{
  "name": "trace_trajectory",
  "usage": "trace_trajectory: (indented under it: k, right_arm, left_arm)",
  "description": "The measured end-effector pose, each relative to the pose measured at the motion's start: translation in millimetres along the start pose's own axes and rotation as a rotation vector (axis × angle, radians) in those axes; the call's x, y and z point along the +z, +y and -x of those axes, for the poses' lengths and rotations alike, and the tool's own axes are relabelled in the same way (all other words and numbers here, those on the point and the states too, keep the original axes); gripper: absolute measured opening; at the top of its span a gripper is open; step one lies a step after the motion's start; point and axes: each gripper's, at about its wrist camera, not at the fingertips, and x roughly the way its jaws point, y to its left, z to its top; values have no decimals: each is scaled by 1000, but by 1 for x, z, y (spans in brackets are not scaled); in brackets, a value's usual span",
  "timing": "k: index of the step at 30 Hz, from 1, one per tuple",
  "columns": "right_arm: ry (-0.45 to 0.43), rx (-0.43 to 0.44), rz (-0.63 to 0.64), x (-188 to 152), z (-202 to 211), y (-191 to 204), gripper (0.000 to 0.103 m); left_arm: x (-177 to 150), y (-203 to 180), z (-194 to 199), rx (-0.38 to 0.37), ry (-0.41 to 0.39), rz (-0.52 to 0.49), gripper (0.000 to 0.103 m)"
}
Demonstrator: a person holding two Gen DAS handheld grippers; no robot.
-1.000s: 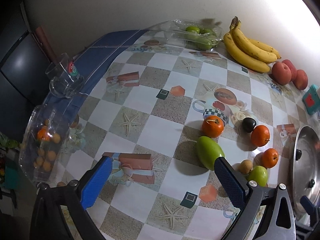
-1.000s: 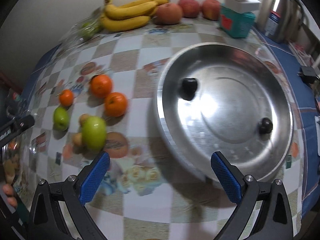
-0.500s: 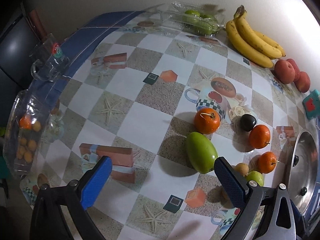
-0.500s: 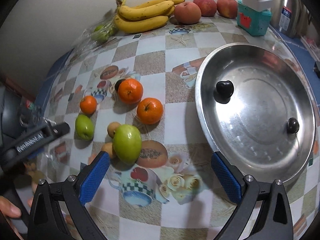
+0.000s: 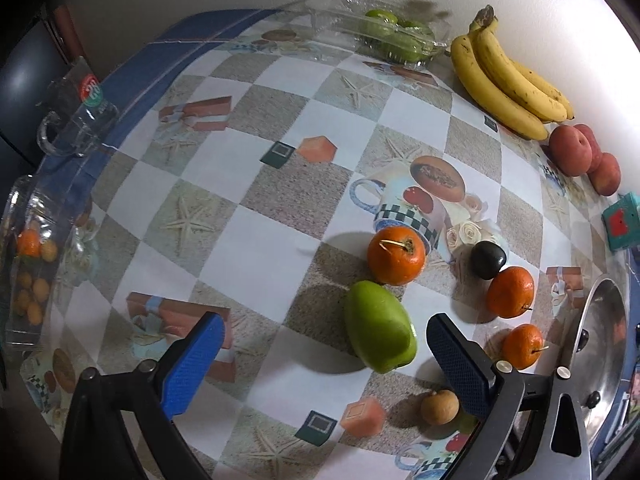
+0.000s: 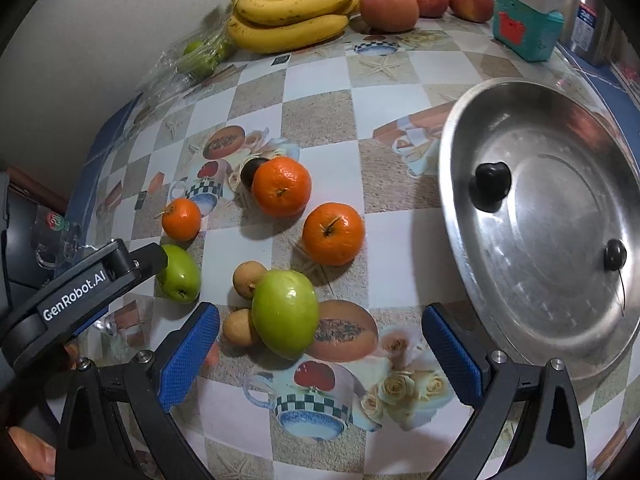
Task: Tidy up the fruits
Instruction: 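Move the right gripper back toward the green apple among the fruit, then close the right gripper on the green apple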
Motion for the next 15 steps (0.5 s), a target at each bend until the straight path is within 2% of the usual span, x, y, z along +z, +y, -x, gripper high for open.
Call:
trace_trajectory:
  k: [3, 10, 13, 15]
  right_arm:
    - [8, -15, 1, 1, -6, 3, 101]
    - [1, -86, 51, 2, -11, 12, 101]
    - [6, -95, 65, 0, -13, 13, 98]
    - [10, -96, 67, 0, -15, 15, 91]
  left_arm:
    - [1, -4, -5, -4, 11, -5, 101]
    - [5, -6, -15, -23, 33, -1, 91]
    - [5, -8, -19, -32, 44, 2, 89]
    - [4, -9, -22, -44, 50, 3, 88]
